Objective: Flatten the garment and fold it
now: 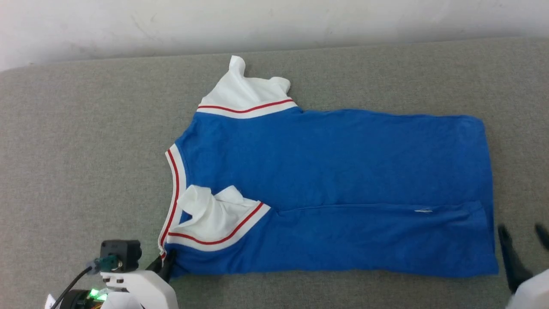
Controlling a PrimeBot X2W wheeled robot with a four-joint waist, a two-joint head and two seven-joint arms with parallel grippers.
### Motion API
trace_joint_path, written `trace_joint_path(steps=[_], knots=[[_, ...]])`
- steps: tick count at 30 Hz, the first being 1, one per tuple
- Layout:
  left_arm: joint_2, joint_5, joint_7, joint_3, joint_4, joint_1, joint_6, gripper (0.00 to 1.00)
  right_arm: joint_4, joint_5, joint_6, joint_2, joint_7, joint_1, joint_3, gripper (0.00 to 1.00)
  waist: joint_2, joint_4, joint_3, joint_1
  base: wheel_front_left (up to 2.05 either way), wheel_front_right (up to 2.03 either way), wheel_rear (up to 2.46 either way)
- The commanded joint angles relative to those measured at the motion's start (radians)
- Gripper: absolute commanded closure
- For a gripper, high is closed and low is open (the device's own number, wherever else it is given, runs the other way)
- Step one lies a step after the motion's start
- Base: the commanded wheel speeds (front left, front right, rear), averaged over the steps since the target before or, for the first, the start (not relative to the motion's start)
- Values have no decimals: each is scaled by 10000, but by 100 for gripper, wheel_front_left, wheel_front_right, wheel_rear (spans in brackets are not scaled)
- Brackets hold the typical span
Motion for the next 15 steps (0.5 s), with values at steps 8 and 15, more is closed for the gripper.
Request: trace_joint_path(steps=[8,15], knots=[[-36,-41,-147,126,-710,405,289,100,418,602,-9,-63,1904,701,-25,0,0,220,300,-1,0,0,0],[-42,-14,-177,120,-807,340,354,100,1347,893,-9,185,2434,283,252,100,0,250,369,-1,0,0,0]])
